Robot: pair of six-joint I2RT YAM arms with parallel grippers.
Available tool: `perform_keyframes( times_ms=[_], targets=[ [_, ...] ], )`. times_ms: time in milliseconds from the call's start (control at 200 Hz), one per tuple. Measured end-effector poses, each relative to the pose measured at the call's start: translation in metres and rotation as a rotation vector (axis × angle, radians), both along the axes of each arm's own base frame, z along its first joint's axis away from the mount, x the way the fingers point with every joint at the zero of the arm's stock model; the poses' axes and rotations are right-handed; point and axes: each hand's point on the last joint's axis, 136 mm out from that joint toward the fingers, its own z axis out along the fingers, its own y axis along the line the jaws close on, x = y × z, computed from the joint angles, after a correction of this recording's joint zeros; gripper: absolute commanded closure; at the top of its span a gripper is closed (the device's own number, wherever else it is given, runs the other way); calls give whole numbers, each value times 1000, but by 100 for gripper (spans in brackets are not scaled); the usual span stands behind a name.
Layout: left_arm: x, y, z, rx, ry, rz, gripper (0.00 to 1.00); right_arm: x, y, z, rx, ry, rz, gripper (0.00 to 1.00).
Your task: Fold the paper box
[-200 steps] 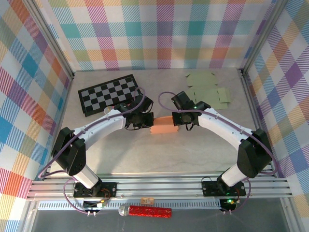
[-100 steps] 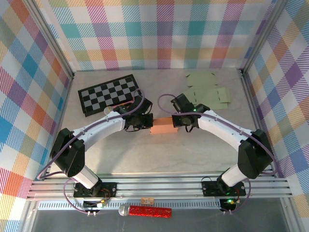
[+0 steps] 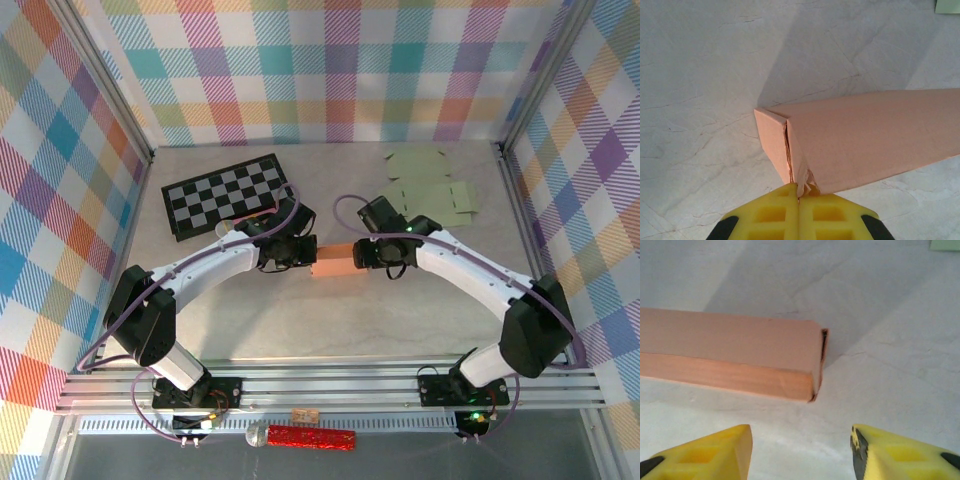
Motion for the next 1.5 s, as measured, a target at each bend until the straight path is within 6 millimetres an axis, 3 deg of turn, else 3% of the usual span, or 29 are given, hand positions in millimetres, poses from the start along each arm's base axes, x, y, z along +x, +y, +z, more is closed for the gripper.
perform_keyframes(
  times_ms=[100,210,400,525,660,820,1105,1500],
  targets=[
    [0,0,0,0,0,0,100,-8,5,20,102,30,-56,32],
    [0,0,0,0,0,0,100,-14,3,37,225,78,-157,31],
    [0,0,0,0,0,0,100,5,-16,52,492,198,-472,28],
    [0,0,0,1,0,0,100,11,-21,39,609,295,-637,28],
    [0,0,0,2,0,-3,100,14,-7,24,750,407,-763,28],
    [0,0,0,3,1,-3,100,15,-1,0,800,502,-864,29],
    [-1,0,0,3,2,-3,100,21,-3,-15,854,531,-920,42],
    [-1,0,0,0,4,-3,97,19,-4,-19,827,510,-875,53]
  ],
)
